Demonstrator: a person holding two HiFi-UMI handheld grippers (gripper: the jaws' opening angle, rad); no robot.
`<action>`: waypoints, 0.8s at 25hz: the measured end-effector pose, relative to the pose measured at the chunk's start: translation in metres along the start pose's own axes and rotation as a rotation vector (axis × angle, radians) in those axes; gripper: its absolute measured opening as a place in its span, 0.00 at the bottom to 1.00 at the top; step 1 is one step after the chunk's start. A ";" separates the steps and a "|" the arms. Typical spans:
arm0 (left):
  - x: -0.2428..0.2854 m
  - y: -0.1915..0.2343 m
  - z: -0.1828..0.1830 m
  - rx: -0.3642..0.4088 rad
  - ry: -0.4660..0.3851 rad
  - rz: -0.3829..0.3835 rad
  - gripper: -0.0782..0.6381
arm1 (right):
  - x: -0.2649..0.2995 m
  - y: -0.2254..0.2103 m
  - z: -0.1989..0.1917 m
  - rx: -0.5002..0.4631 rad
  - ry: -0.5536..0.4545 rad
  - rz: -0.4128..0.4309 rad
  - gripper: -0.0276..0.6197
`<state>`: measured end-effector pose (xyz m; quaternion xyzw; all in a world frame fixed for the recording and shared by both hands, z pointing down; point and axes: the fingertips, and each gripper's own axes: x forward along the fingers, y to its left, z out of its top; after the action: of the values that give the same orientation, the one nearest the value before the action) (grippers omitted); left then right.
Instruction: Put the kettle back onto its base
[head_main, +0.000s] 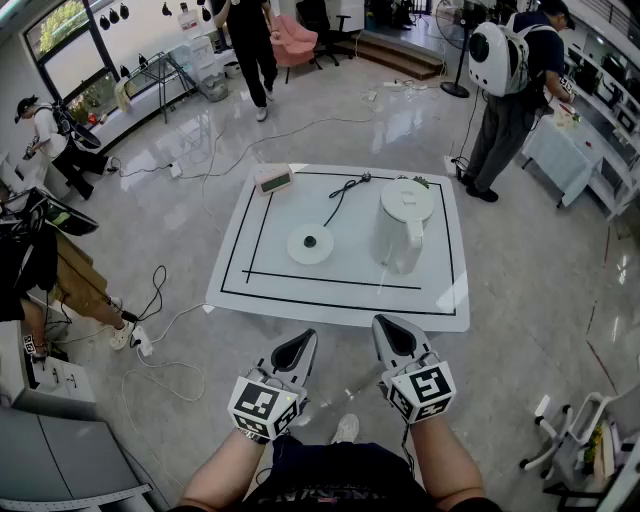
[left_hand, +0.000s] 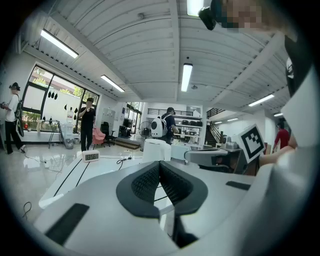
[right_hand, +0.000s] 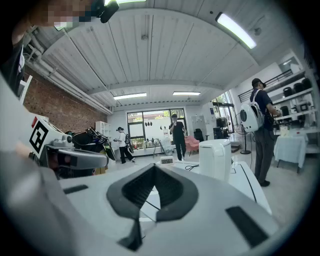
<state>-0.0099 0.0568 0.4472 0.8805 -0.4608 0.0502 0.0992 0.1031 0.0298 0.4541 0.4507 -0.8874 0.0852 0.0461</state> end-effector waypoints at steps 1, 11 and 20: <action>0.000 0.000 0.001 -0.001 -0.002 0.001 0.12 | 0.000 0.000 0.001 0.000 -0.001 0.001 0.05; 0.004 -0.008 0.010 0.000 -0.027 0.019 0.12 | -0.006 -0.003 0.009 -0.008 -0.026 0.032 0.05; 0.011 -0.020 0.022 0.012 -0.044 0.043 0.12 | -0.013 -0.013 0.019 -0.001 -0.049 0.069 0.05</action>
<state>0.0127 0.0546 0.4254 0.8719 -0.4813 0.0357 0.0828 0.1212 0.0282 0.4346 0.4217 -0.9034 0.0751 0.0218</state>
